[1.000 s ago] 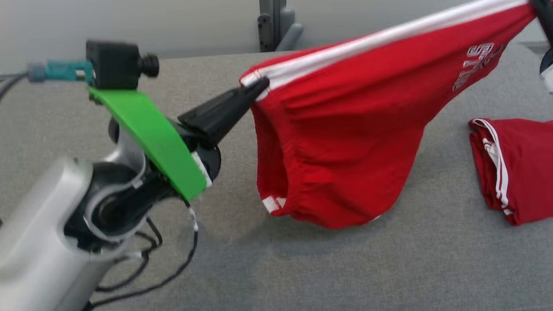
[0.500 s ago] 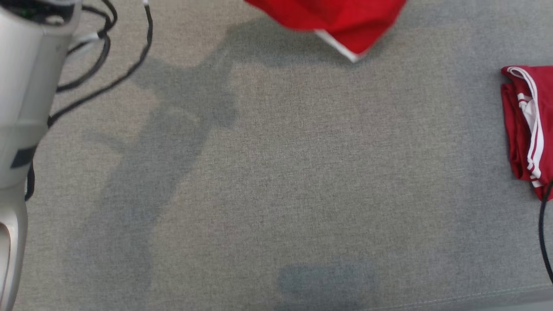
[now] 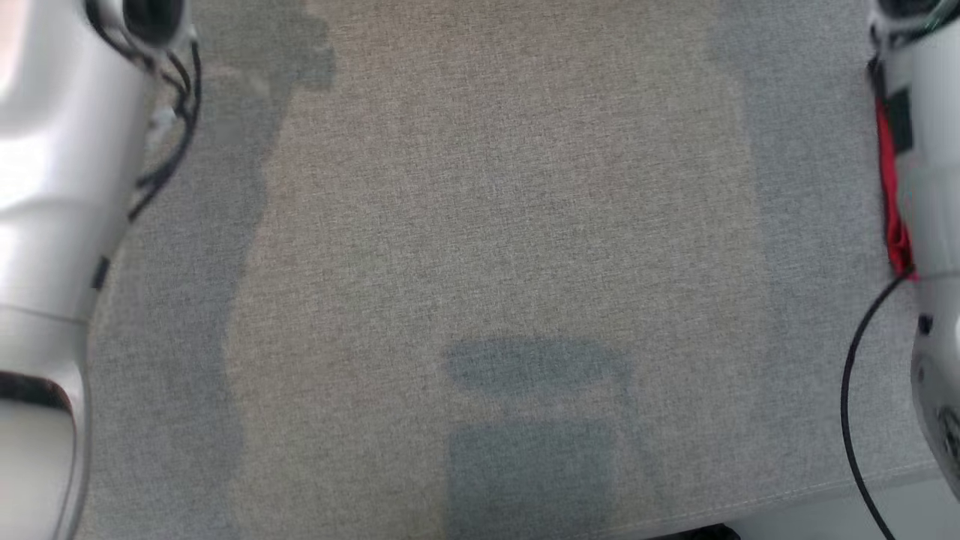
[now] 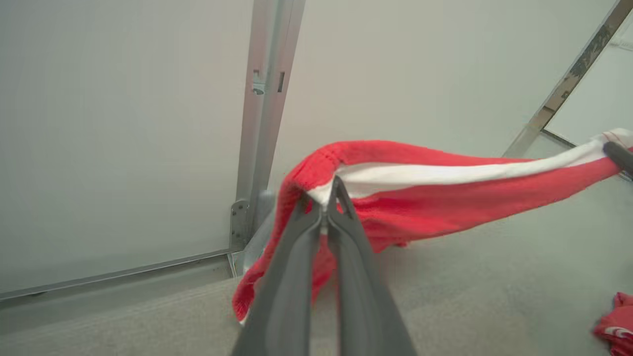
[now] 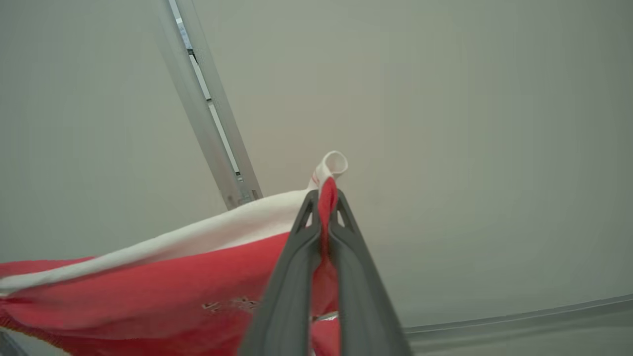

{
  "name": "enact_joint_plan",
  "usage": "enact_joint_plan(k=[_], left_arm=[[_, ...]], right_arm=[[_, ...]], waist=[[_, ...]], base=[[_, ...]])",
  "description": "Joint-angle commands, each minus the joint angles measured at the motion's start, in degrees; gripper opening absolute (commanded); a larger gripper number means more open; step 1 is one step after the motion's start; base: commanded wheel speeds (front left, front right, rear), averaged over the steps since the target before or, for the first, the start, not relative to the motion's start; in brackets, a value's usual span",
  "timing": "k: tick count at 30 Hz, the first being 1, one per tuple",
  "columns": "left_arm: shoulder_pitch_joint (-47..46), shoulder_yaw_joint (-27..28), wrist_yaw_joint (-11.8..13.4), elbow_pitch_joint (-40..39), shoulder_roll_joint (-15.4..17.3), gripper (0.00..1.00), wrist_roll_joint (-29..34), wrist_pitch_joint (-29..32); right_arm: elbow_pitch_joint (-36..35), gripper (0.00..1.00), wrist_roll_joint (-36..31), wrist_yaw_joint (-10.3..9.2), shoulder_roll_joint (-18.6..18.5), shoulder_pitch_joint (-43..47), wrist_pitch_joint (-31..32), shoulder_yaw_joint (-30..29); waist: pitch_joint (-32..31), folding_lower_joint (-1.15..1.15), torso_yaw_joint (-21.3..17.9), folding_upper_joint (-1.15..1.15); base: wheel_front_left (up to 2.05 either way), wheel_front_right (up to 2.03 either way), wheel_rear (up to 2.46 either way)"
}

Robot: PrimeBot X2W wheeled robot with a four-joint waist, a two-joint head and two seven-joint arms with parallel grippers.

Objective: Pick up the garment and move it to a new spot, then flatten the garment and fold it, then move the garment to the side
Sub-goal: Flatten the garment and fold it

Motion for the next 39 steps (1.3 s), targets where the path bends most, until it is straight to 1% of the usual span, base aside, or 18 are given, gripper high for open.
enact_joint_plan(k=[1, 2, 4, 7, 9, 12, 15, 17, 21, 24, 28, 32, 33, 35, 36, 39], left_arm=[[4.09, -1.15, -0.86, -0.16, 0.81, 0.0, -0.33, -1.5], [4.09, -1.15, -0.86, -0.16, 0.81, 0.0, -0.33, -1.5], [9.19, -1.9, -1.23, -1.72, 1.09, 0.0, -2.18, -2.5], [16.98, -4.35, -1.41, -6.5, 2.81, 0.0, -3.69, -3.59], [22.94, -7.11, -1.45, -11.18, 4.72, 0.0, -3.53, -4.14], [31.86, -9.65, -1.41, -17.36, 7.78, 0.0, -3.48, -5.17], [40.38, -12.2, 1.39, -22.55, 10.66, 0.0, -1.83, -6.37], [45.86, -13.12, 3.62, -25.69, 11.4, 0.0, -2.14, -7.29], [55.83, -14.42, 7.49, -31.08, 12.62, 0.0, -3.09, -9.04], [63.06, -15.2, 10.32, -34.64, 12.56, 0.0, -4.02, -10.14], [71.34, -14.43, 14.07, -40.66, 11.73, 0.0, -5.94, -11.34], [77.28, -12.96, 17.46, -46.72, 11.01, 0.0, -6.56, -11.94], [78.44, -12.23, 18.0, -48.09, 10.56, 0.0, -6.85, -11.98], [80.26, -10.71, 18.08, -50.58, 9.35, 0.0, -7.84, -12.17], [80.64, -10.0, 18.08, -51.32, 9.24, 0.0, -7.93, -12.18], [79.5, -8.97, 18.39, -52.11, 8.65, 0.0, -7.8, -12.16]], right_arm=[[-1.62, 0.0, 2.54, -0.1, -1.9, 4.95, -0.77, 3.79], [-1.62, 0.0, 2.54, -0.1, -1.9, 4.95, -0.77, 3.79], [-3.87, 0.0, 5.34, -0.09, -3.52, 10.23, -1.11, 7.27], [-8.27, 0.0, 9.56, -0.09, -6.75, 18.28, -1.33, 11.15], [-11.31, 0.0, 11.72, -0.08, -9.0, 23.98, -1.48, 13.2], [-15.0, 0.0, 13.22, -0.09, -12.71, 31.85, -1.53, 14.34], [-18.0, 0.0, 14.35, -0.09, -14.45, 39.51, -1.53, 13.63], [-19.45, 0.0, 13.65, -0.11, -15.59, 44.1, -1.54, 12.65], [-22.48, 0.0, 11.65, -0.12, -16.47, 53.05, -1.55, 10.78], [-24.82, 0.0, 10.09, -0.13, -16.06, 60.63, -1.56, 8.47], [-29.59, 0.0, 10.18, -0.13, -14.7, 70.8, -1.56, 3.43], [-35.55, 0.0, 9.52, -0.13, -13.74, 79.51, -1.57, -1.77], [-36.95, 0.0, 9.23, -0.13, -13.43, 80.77, -1.57, -3.07], [-39.37, 0.0, 8.94, -0.16, -12.61, 82.13, -1.57, -4.83], [-40.21, 0.0, 9.13, -0.15, -12.16, 81.89, -1.36, -5.12], [-40.56, 0.0, 7.91, -0.15, -11.77, 77.81, 0.54, -5.26]], waist=[[-0.77, -0.01, -0.25, 0.0], [-0.77, -0.01, -0.25, 0.0], [-1.49, -0.01, -0.28, 0.0], [-2.53, -0.01, -0.12, 0.0], [-4.5, -0.01, 0.05, 0.0], [-7.64, -0.01, 0.43, 0.0], [-10.8, -0.01, 0.69, 0.0], [-12.78, -0.01, 0.88, 0.0], [-16.63, -0.01, 1.11, 0.0], [-19.4, -0.01, 1.45, 0.0], [-21.18, -0.01, 2.12, 0.0], [-21.56, -0.01, 2.98, 0.0], [-21.51, -0.01, 3.07, 0.0], [-21.33, -0.01, 3.14, 0.0], [-21.15, -0.01, 3.13, 0.0], [-20.14, -0.01, 3.18, 0.0]], base=[[0.0, 0.0, 0.0], [0.0, 0.0, 0.0], [0.0, 0.0, 0.0], [0.0, 0.0, 0.0], [0.0, 0.0, 0.0], [0.0, 0.0, 0.0], [0.0, 0.0, 0.0], [0.0, 0.0, 0.0], [0.0, 0.0, 0.0], [0.0, 0.0, 0.0], [0.0, 0.0, 0.0], [0.0, 0.0, 0.0], [0.0, 0.0, 0.0], [0.0, 0.0, 0.0], [0.0, 0.0, 0.0], [0.0, 0.0, 0.0]])
